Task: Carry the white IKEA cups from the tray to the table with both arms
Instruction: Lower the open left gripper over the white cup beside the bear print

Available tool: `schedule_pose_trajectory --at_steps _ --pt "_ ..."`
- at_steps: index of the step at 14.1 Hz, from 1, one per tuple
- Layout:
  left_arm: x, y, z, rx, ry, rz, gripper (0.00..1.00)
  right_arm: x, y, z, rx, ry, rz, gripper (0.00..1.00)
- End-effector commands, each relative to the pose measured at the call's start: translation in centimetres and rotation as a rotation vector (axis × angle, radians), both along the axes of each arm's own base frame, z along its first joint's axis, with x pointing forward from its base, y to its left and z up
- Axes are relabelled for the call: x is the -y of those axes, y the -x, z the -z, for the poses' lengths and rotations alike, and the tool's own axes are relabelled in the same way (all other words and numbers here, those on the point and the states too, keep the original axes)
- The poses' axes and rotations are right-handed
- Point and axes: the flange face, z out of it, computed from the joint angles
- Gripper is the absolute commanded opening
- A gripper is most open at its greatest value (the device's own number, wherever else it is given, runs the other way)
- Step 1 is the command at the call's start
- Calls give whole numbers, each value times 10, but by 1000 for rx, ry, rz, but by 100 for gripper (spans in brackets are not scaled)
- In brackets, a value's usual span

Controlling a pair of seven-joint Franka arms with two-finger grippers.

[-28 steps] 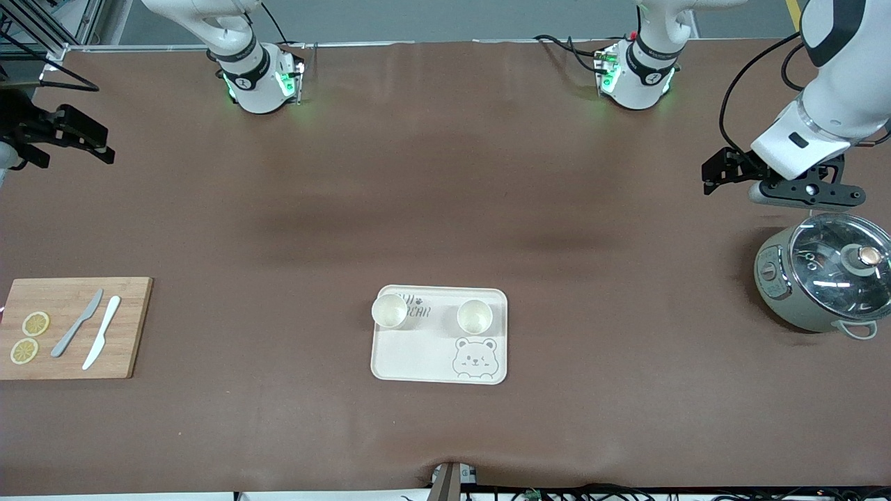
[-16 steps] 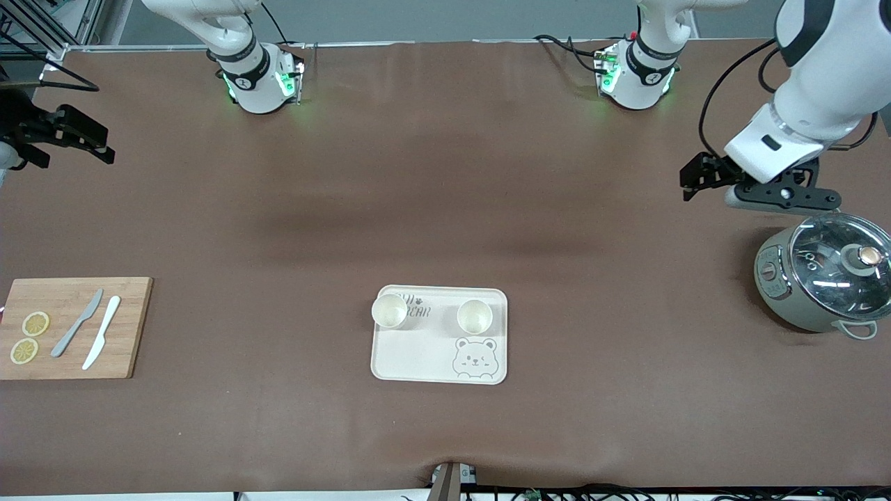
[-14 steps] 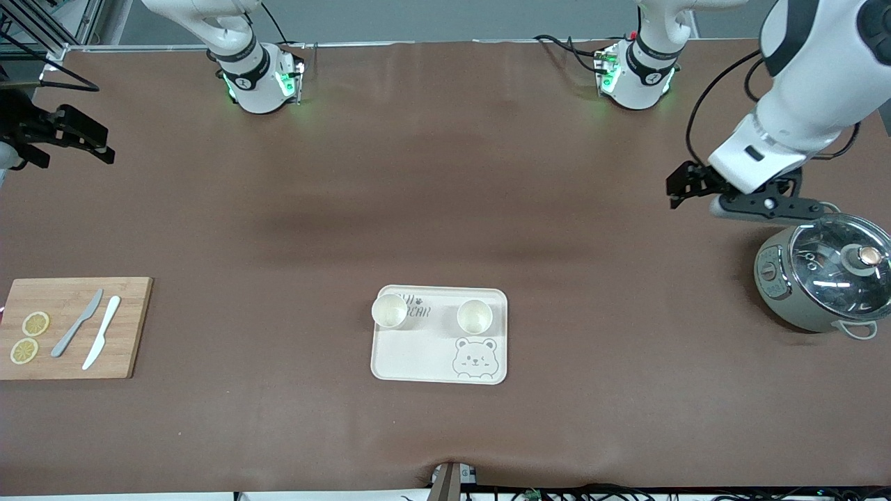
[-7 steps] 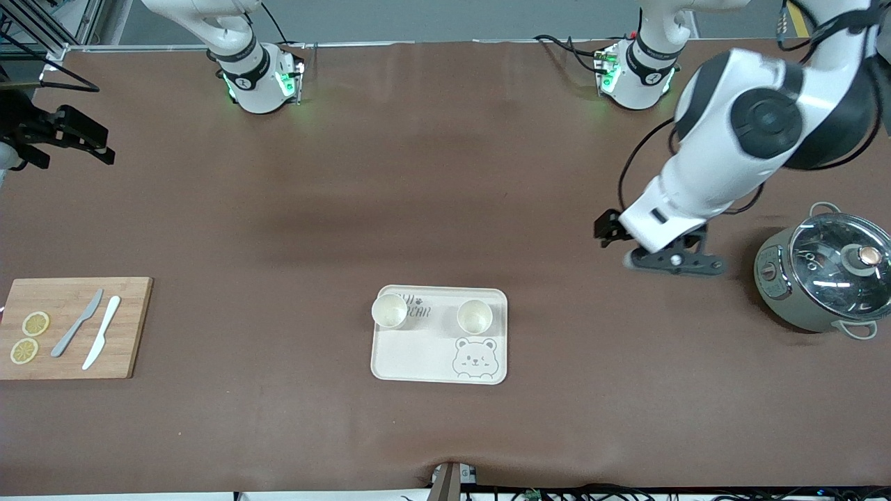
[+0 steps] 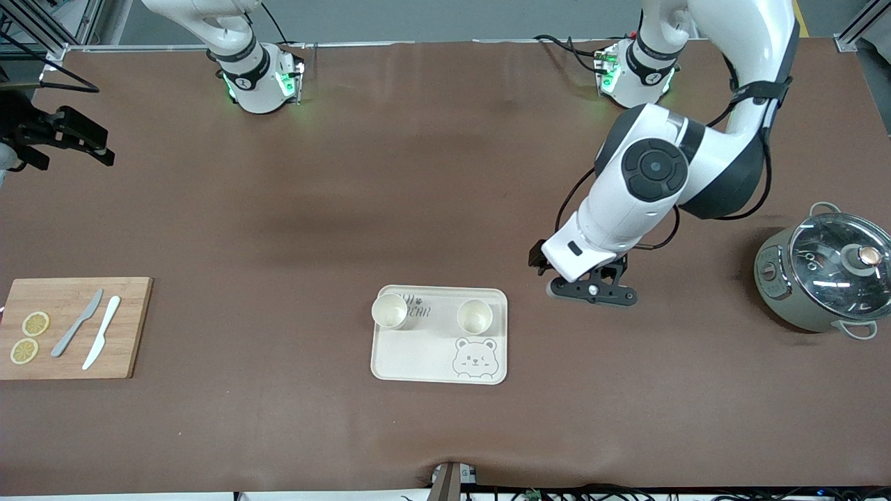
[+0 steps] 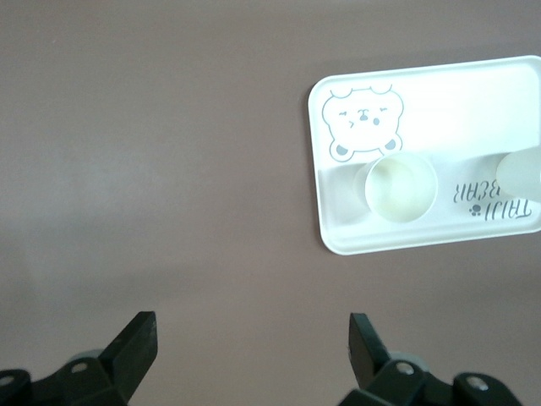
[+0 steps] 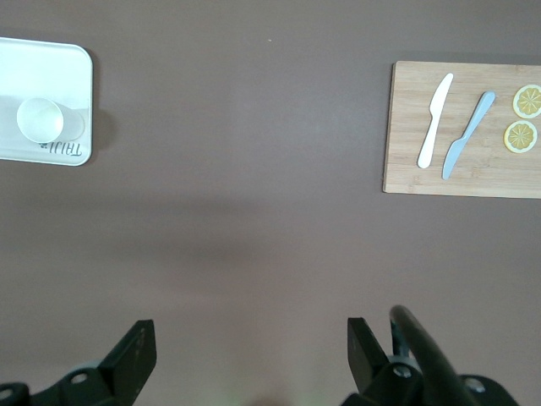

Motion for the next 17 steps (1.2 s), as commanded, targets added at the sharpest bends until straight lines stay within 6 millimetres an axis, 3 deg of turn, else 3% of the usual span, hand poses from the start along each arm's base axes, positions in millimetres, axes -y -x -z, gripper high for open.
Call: schedule_pose_trajectory --at_steps 1,3,4,9,17 --pt "12 -14 9 56 19 -1 100 4 1 -1 7 -15 -3 100" --pt "31 -17 35 63 48 -87 100 4 1 -1 8 -15 -3 100" --pt "50 -13 47 73 40 -109 100 4 1 -1 8 -15 -3 100" --pt "87 -26 97 108 -30 -71 100 4 1 0 7 -15 -3 100" --pt "112 -26 159 134 -17 -43 100 5 1 0 7 -15 -2 100"
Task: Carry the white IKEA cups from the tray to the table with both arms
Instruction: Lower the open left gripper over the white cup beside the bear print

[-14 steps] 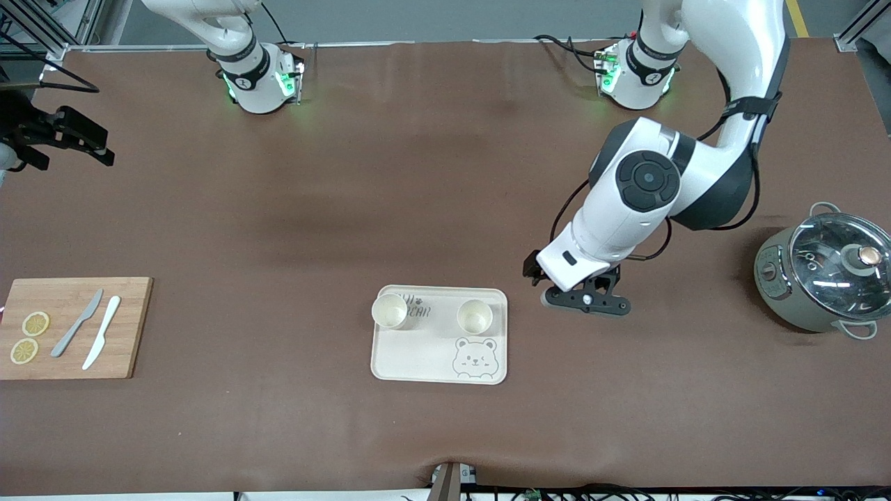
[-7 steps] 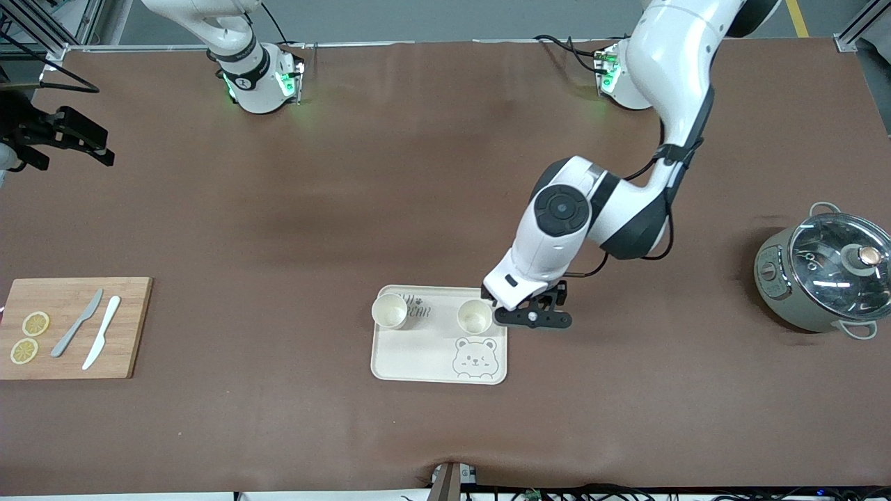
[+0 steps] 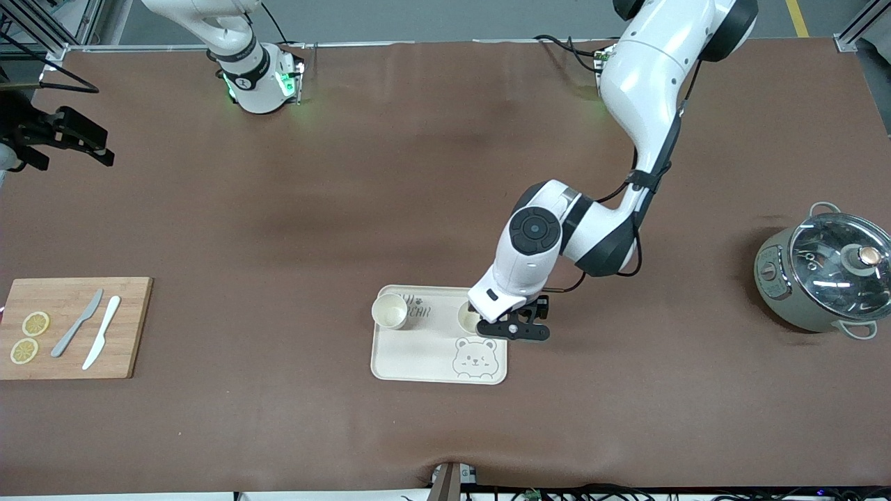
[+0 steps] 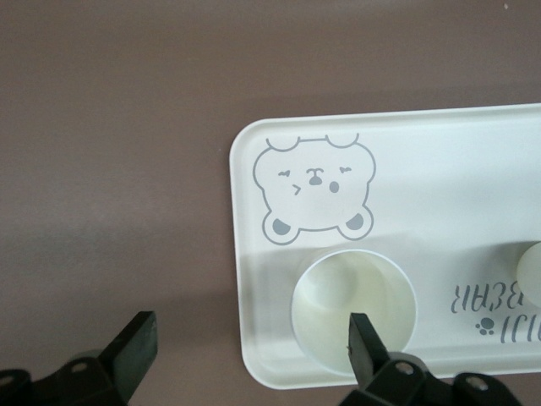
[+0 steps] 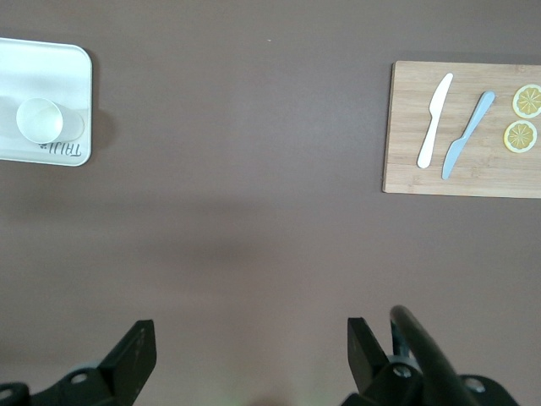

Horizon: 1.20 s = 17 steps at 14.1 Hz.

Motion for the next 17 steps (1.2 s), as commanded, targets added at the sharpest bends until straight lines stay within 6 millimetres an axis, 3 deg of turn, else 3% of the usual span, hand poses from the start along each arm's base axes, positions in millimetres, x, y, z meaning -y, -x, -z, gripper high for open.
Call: schedule_pose_trajectory --at_steps 1,5,9,17 --pt "13 -2 14 38 -4 10 100 4 1 -1 8 -15 -3 100" --pt "15 -1 35 26 -8 14 100 5 1 -1 5 -15 -1 100" --pt "24 2 44 37 -18 26 100 4 1 -1 7 -15 -3 100" --pt "19 -1 59 38 -19 20 100 6 -1 3 -9 -16 1 100"
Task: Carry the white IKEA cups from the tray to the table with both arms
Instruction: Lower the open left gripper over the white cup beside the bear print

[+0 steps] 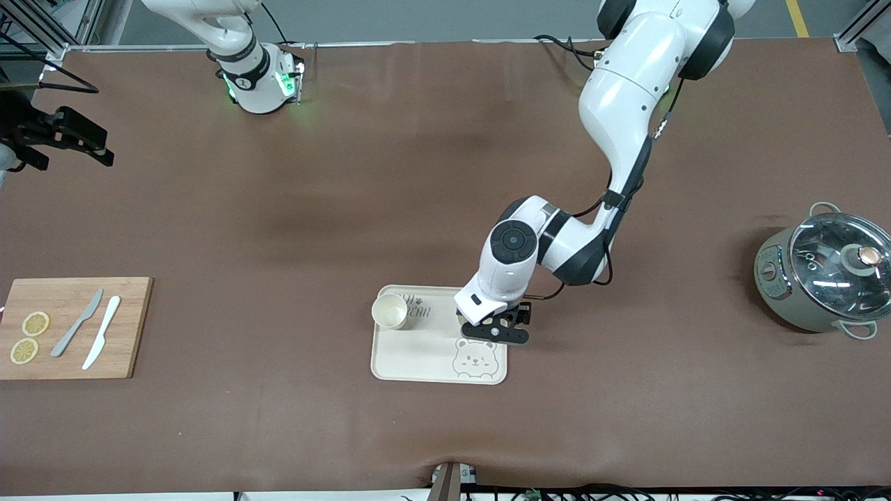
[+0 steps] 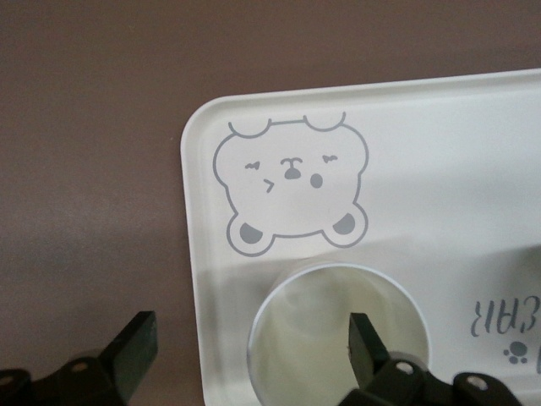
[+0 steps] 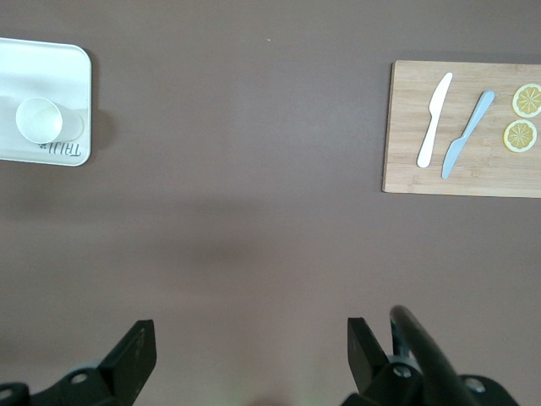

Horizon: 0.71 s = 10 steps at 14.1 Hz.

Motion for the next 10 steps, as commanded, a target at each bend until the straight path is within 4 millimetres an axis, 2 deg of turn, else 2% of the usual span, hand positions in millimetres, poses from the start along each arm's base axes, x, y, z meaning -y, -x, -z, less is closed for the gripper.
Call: schedule_pose_trajectory --at_steps 1,4,5,6,7,8,9,10 --pt "1 -6 4 31 -10 -6 100 5 -2 2 -5 -16 0 100" --pt "0 -7 4 30 -9 -9 100 6 -2 2 -8 -15 2 100" --pt "0 -7 4 31 -8 -10 100 7 -6 10 -21 -14 2 100" --pt "-1 -7 6 30 -6 -12 100 8 -16 29 -63 -15 2 100" --pt "0 -7 6 31 -3 -27 88 8 -18 34 -80 -15 3 100" --pt "0 -7 5 34 2 -36 65 4 -18 35 -81 -13 -6 100" --pt "0 -7 6 34 2 -37 15 3 -20 38 -84 -13 -9 100" --pt "-2 -8 7 33 0 -29 0 6 -21 39 -87 -15 -3 100"
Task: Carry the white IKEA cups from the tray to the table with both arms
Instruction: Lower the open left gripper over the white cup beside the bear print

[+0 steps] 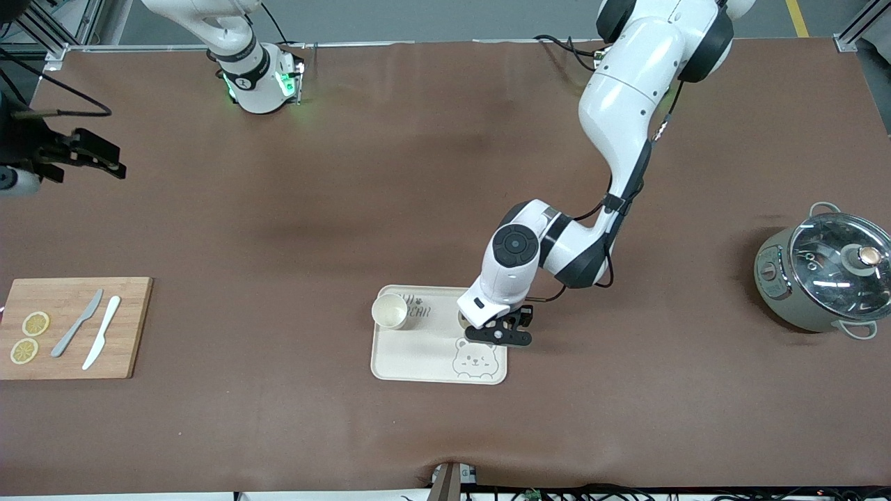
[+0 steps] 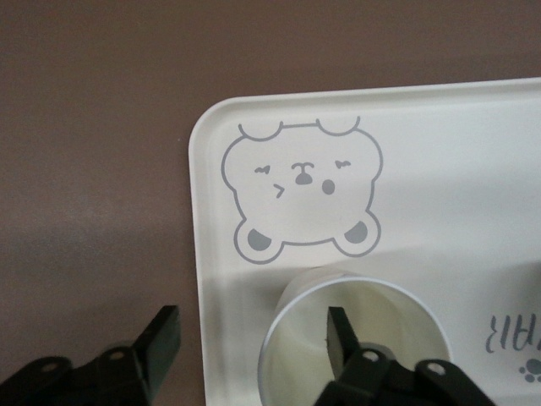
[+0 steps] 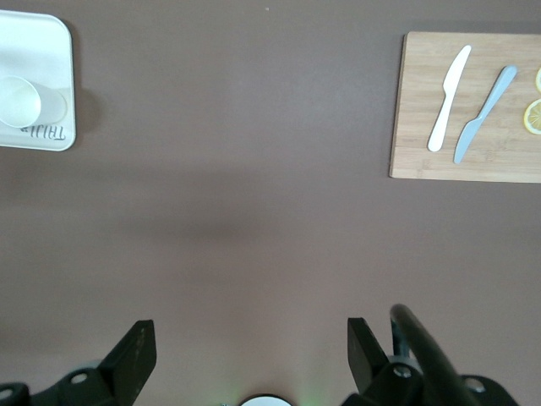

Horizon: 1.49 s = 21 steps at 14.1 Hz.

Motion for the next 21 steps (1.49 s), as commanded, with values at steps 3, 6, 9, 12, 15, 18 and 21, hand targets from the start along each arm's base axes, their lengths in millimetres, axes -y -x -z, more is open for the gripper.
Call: schedule_pose_trajectory --at_steps 3,6,9,12,15,18,21 --pt "-1 -7 2 31 4 -11 0 13 -6 11 -25 -13 9 100" --pt "1 -6 3 30 6 -14 0 12 -14 26 -50 -6 9 100" --pt "1 -6 2 30 8 -15 0 7 -33 52 -53 -24 15 100" --pt "0 -6 -8 22 23 -29 0 -1 -52 80 -52 -51 12 100" --pt "-3 -7 -30 31 34 -36 0 -12 -55 83 -46 -67 1 100" --pt "-6 -3 -51 14 15 -32 0 -15 -63 102 -68 -81 26 100" --pt "-17 11 -80 -23 -24 -21 0 -28 -74 124 -94 -136 143 100"
